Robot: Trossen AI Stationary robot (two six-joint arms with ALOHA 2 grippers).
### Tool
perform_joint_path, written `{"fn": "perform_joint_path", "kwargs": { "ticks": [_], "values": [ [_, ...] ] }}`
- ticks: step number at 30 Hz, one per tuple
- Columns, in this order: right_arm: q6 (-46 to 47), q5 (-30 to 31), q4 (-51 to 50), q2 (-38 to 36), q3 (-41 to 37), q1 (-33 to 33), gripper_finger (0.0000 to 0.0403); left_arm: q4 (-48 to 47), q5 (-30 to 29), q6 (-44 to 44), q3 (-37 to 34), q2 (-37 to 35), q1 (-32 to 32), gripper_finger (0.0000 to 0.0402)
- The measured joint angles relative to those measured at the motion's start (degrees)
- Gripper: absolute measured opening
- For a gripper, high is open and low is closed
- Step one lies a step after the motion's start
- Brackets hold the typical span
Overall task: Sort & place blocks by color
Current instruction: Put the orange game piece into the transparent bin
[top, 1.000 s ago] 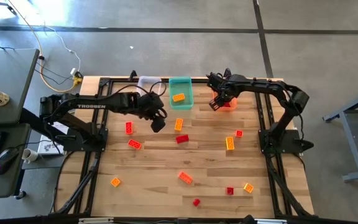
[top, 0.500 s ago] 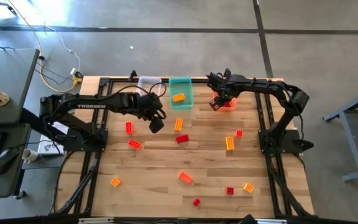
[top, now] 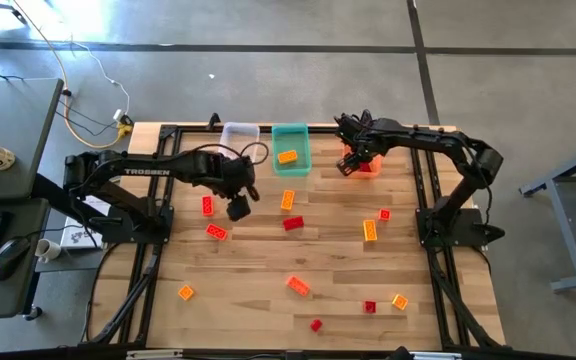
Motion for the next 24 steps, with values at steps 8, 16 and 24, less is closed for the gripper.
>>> {"fn": "perform_joint_path", "kwargs": {
  "ticks": [8,16,24],
  "values": [
    [0.96,0.31,1.33,-5.86,0.0,0.0,0.0206,-5.24,1.54,7.25,-2.68,-0.04,-3.53,0.024],
    [-0.62,3.39,1.75,-7.75,0.02,-0.14,0.0206,-8.63,3.07,13.59,-5.78,-1.75,-8.52,0.024],
    [-1.69,3.45,2.05,-7.75,0.02,-0.5,0.0206,-10.49,3.39,18.52,-6.4,-4.37,-11.33,0.024]
  ]
}}
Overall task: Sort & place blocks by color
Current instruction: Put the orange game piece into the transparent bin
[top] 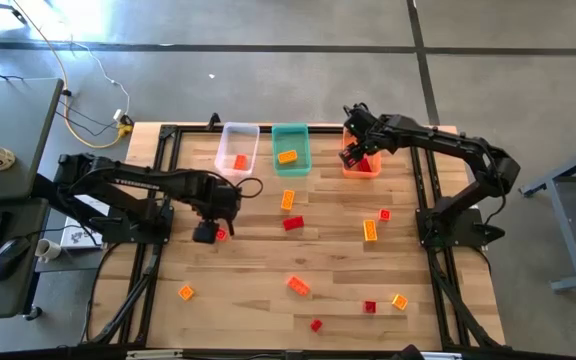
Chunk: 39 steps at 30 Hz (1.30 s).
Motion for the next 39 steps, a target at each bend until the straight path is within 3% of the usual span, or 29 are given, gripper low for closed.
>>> {"fn": "perform_joint_path", "kwargs": {
  "ticks": [5,18,39],
  "values": [
    [-0.35,0.02,0.0,0.02,0.0,0.0,0.0206,0.01,2.49,3.43,0.0,0.03,-1.58,0.024],
    [-0.37,0.0,0.0,0.04,0.0,0.0,0.0206,1.23,2.48,5.35,0.0,0.51,-3.94,0.024],
    [-0.37,-0.02,0.17,0.07,0.0,0.02,0.0206,1.75,2.15,6.09,-0.04,16.04,-4.37,0.024]
  ]
}}
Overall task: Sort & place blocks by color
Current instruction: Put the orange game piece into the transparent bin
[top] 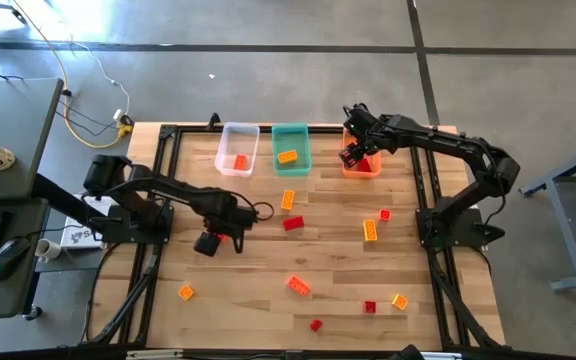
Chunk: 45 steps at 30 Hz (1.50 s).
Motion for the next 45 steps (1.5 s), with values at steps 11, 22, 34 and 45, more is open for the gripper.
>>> {"fn": "perform_joint_path", "kwargs": {
  "ticks": [11,22,34,45],
  "values": [
    [0.0,-0.29,-0.02,0.0,0.0,0.0,0.0206,1.57,-5.22,-1.61,0.02,6.5,0.08,0.0237],
    [0.0,-0.71,-0.48,0.0,0.0,0.01,0.0206,1.85,-2.78,-3.06,0.11,7.09,0.2,0.0108],
    [3.22,-9.35,-0.49,0.02,0.0,0.23,0.0206,2.36,-1.9,-4.23,1.13,2.33,0.65,0.0109],
    [7.58,-15.6,-0.46,0.02,0.0,3.99,0.0206,6.86,-8.28,-10.51,2.9,-7.16,11.13,0.0109]
  ]
}}
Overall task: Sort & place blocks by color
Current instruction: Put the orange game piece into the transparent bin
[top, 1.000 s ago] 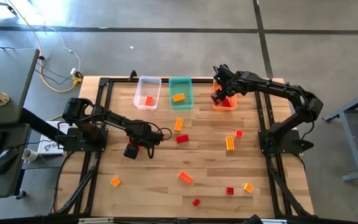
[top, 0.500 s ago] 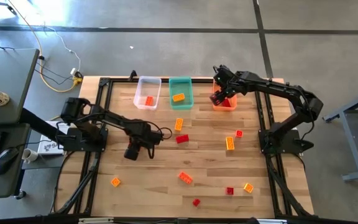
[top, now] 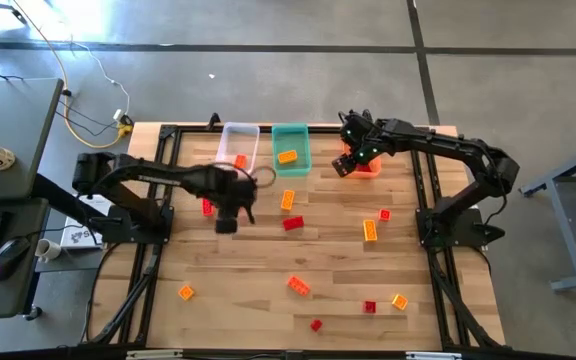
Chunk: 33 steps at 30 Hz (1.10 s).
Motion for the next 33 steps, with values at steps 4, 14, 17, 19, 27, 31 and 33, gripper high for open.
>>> {"fn": "perform_joint_path", "kwargs": {
  "ticks": [4,14,17,19,27,31,33],
  "values": [
    [1.43,-0.66,-0.01,0.0,0.0,2.09,0.0206,2.49,-1.59,-2.57,0.01,-2.67,5.54,0.0109],
    [3.63,-3.48,-0.02,0.0,0.0,6.91,0.0206,9.65,-2.15,-2.82,-0.01,-4.68,16.95,0.0109],
    [5.37,-3.67,-0.02,0.0,0.0,8.34,0.0206,12.49,-2.15,-4.38,-0.01,-4.59,19.85,0.0109],
    [6.18,-4.6,-0.02,0.0,0.0,9.34,0.0206,14.63,-2.15,-6.2,-0.01,-4.53,21.55,0.0109],
    [12.8,-5.34,-0.02,0.0,0.0,14.01,0.0206,19.42,-2.05,-11.32,-0.01,-4.53,27.91,0.0109],
    [16.5,-5.34,-0.02,0.0,0.0,16.17,0.0206,19.56,-0.3,-12.68,-0.01,-4.51,30.99,0.0109],
    [18.71,-5.46,-0.02,0.0,0.0,17.1,0.0206,19.55,0.17,-12.65,-0.01,-4.51,32.17,0.0109]
  ]
}}
